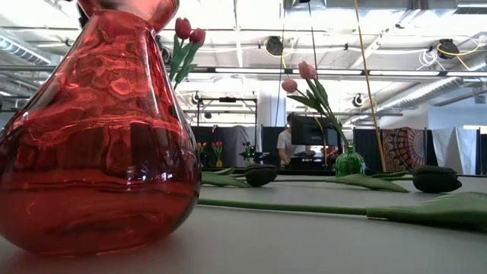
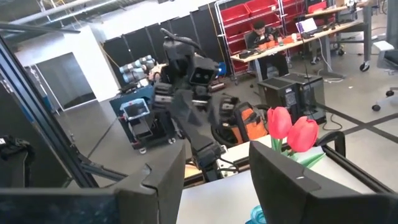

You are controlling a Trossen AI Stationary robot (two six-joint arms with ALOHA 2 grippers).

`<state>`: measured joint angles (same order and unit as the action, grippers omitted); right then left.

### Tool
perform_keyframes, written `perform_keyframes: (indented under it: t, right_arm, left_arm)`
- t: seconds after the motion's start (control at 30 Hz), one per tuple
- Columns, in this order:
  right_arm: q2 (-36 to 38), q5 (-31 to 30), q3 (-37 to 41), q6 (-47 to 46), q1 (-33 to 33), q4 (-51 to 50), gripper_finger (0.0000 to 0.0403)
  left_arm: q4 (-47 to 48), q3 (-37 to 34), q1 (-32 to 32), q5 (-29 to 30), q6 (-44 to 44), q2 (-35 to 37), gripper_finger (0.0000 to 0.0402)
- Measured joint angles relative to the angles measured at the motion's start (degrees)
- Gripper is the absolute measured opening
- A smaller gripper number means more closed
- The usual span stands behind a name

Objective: Sort flowers into vase by color
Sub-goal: Put the red flower into the blue vase

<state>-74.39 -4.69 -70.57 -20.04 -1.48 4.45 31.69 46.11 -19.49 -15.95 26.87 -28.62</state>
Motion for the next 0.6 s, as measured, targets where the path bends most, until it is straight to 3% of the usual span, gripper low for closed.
perform_keyframes:
  t: [0.27, 0.6]
  right_arm:
    - [0.00, 0.02, 0.00, 1.49, -0.25, -0.11, 0.0169]
    - [0.00, -0.02, 0.00, 1.32, -0.44, -1.15, 0.0169]
  left_arm:
    - [17.29, 3.74, 0.96, -7.50, 7.92, 0.00, 0.0160]
    - [29.51, 3.82, 4.66, -8.86, 27.87, -0.35, 0.0160]
